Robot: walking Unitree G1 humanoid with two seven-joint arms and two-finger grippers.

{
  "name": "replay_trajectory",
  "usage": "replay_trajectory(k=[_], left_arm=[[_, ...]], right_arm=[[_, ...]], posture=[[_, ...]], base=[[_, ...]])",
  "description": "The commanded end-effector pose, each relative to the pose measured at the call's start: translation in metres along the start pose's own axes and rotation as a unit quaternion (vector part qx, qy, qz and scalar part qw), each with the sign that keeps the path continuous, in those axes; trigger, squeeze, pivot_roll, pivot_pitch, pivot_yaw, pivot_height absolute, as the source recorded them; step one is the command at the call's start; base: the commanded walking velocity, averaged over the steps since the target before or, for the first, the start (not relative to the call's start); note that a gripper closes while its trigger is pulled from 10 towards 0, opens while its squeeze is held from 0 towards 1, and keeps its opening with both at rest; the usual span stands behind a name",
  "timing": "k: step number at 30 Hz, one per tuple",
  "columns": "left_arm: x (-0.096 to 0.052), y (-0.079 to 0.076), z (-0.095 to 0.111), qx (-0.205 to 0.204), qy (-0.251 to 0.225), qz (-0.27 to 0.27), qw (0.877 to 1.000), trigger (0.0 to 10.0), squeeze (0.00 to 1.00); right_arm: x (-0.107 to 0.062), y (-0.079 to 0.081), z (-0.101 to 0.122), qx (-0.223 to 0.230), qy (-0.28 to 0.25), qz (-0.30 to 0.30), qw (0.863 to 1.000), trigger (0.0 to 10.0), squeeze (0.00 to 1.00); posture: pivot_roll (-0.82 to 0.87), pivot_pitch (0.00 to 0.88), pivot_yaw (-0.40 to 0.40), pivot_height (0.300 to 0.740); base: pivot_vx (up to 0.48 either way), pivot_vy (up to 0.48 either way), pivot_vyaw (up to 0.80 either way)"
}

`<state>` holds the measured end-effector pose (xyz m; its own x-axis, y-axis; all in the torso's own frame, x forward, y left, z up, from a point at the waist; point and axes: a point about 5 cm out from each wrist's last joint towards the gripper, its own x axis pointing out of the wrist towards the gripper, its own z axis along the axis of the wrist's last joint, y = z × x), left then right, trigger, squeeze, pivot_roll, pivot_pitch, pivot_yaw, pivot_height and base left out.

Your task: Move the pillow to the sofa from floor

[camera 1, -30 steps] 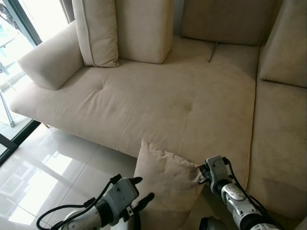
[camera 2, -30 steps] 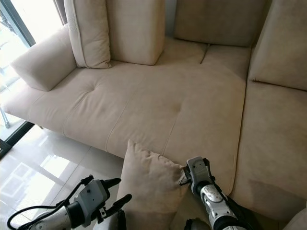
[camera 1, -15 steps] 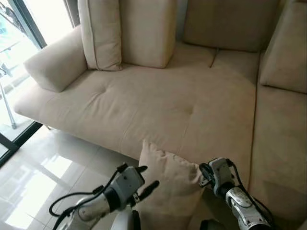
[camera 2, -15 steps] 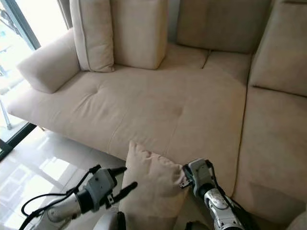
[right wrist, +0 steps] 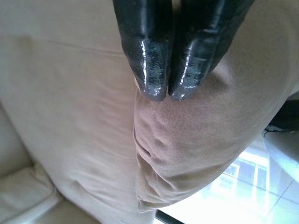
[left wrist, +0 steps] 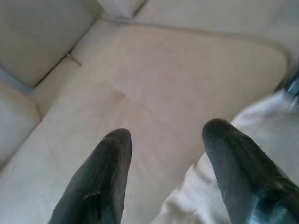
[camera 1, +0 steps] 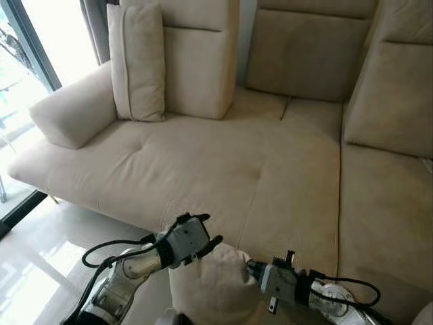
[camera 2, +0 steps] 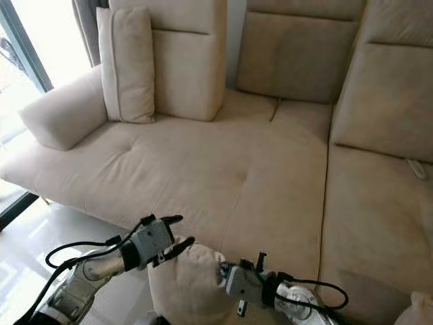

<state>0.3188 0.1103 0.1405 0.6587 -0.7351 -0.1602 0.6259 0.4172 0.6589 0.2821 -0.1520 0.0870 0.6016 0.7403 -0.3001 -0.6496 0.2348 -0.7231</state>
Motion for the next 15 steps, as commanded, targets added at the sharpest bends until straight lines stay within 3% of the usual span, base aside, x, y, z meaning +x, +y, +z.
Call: replay_trajectory(k=[1,2,4,8,10,13,15], left_arm=[[-0.003,-0.004,-0.01,0.031,0.022,-0.028,0.999,10.0,0.0],[-0.003,-0.004,-0.01,0.031,0.022,-0.028,0.999,10.0,0.0],[-0.01,0.006,-0.024,0.081,0.054,-0.067,0.993,10.0,0.0],[-0.014,0.015,-0.033,0.119,0.081,-0.087,0.986,10.0,0.0],[-0.014,0.015,-0.033,0.119,0.081,-0.087,0.986,10.0,0.0],[-0.018,0.03,-0.044,0.153,0.126,-0.102,0.975,10.0,0.0],[-0.019,0.032,-0.047,0.157,0.139,-0.113,0.971,10.0,0.0]], right_arm=[[-0.001,0.002,0.007,-0.026,-0.018,0.012,0.999,0.0,0.0],[-0.001,0.002,0.007,-0.026,-0.018,0.012,0.999,0.0,0.0],[-0.008,0.003,0.009,-0.055,-0.017,0.023,0.998,0.0,0.0],[-0.013,0.003,0.011,-0.082,-0.018,0.032,0.996,0.0,0.0],[-0.013,0.003,0.011,-0.082,-0.018,0.032,0.996,0.0,0.0],[-0.027,0.0,0.011,-0.116,-0.013,0.036,0.993,0.0,0.0],[-0.031,-0.001,0.009,-0.118,-0.007,0.034,0.992,0.0,0.0]], posture=[[0.04,0.091,0.053,0.6],[0.04,0.091,0.053,0.6],[0.04,0.085,0.048,0.6],[0.04,0.078,0.049,0.6],[0.04,0.078,0.049,0.6],[0.03,0.07,0.048,0.6],[0.03,0.065,0.049,0.6]], base=[[0.0,0.0,0.0],[0.0,0.0,0.0],[0.0,0.0,0.0],[0.0,0.0,0.0],[0.0,0.0,0.0],[0.0,0.0,0.0],[0.0,0.0,0.0]])
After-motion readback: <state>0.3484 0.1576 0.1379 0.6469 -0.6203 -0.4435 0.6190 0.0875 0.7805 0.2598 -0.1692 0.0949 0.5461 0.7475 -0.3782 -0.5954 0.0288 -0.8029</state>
